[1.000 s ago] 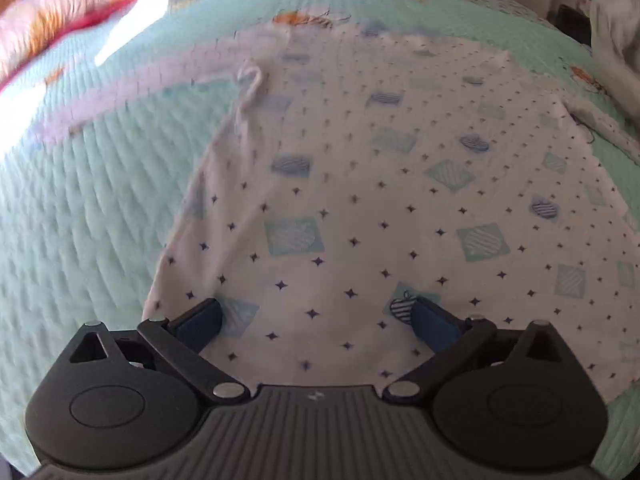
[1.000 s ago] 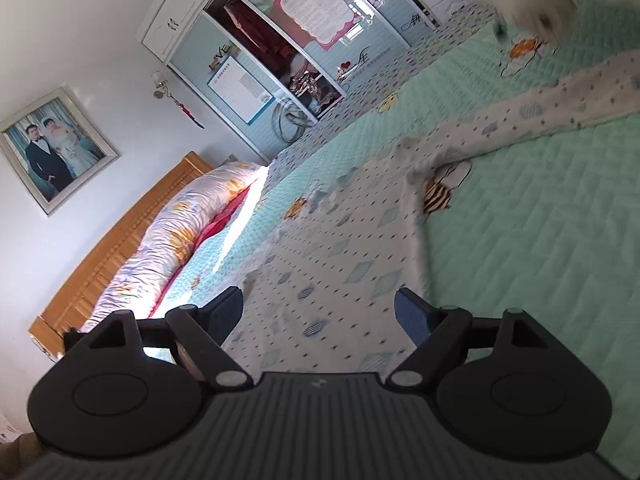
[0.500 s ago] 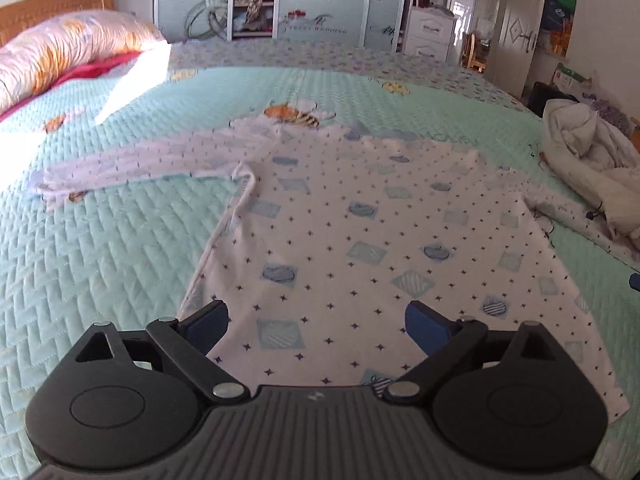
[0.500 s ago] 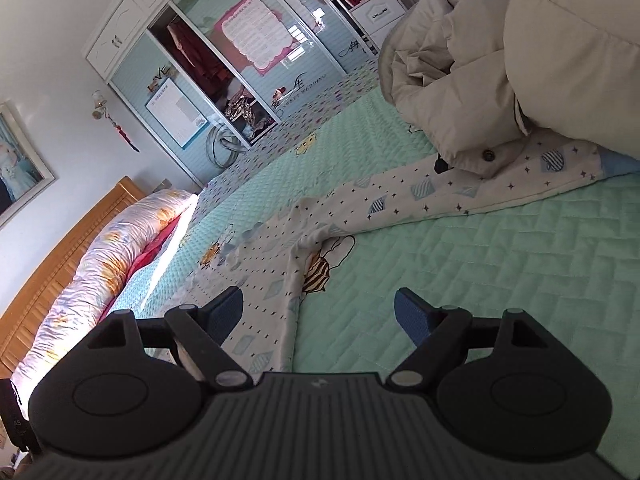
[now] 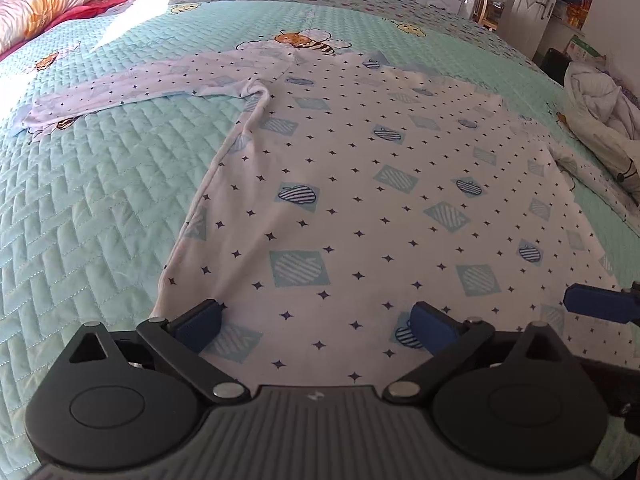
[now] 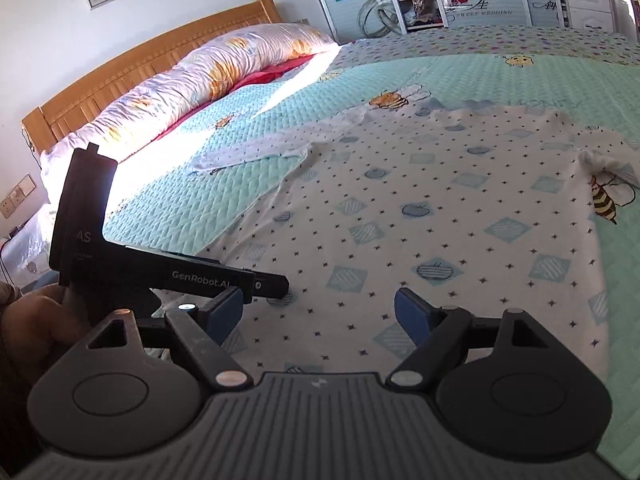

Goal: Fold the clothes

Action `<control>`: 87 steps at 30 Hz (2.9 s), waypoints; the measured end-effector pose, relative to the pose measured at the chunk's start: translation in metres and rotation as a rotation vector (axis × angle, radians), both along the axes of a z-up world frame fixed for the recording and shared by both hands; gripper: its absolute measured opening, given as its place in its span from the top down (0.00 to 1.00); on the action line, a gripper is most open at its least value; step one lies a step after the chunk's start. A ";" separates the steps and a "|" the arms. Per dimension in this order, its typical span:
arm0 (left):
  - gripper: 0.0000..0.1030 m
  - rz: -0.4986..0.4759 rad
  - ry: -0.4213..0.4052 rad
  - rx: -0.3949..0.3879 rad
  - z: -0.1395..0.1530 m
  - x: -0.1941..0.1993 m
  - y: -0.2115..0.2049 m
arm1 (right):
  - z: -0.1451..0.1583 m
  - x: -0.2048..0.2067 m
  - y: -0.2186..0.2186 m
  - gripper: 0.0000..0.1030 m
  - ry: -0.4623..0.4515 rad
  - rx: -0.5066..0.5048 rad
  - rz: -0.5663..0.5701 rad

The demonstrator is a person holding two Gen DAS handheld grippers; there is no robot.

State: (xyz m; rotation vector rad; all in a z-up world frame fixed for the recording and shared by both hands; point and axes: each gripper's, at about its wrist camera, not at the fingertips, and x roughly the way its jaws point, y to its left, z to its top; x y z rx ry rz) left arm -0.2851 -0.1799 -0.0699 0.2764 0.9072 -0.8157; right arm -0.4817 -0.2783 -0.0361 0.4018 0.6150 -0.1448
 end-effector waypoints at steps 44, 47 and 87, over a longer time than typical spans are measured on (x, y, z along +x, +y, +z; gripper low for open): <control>0.00 -0.042 0.034 0.028 -0.002 -0.011 -0.029 | -0.068 -0.299 -0.297 0.19 -0.410 0.544 -1.110; 0.00 -0.044 0.025 0.034 -0.003 -0.012 -0.030 | -0.067 -0.282 -0.314 0.19 -0.345 0.522 -1.056; 0.00 -0.085 -0.050 0.043 -0.007 -0.022 -0.029 | -0.057 -0.259 -0.338 0.38 -0.172 0.343 -0.965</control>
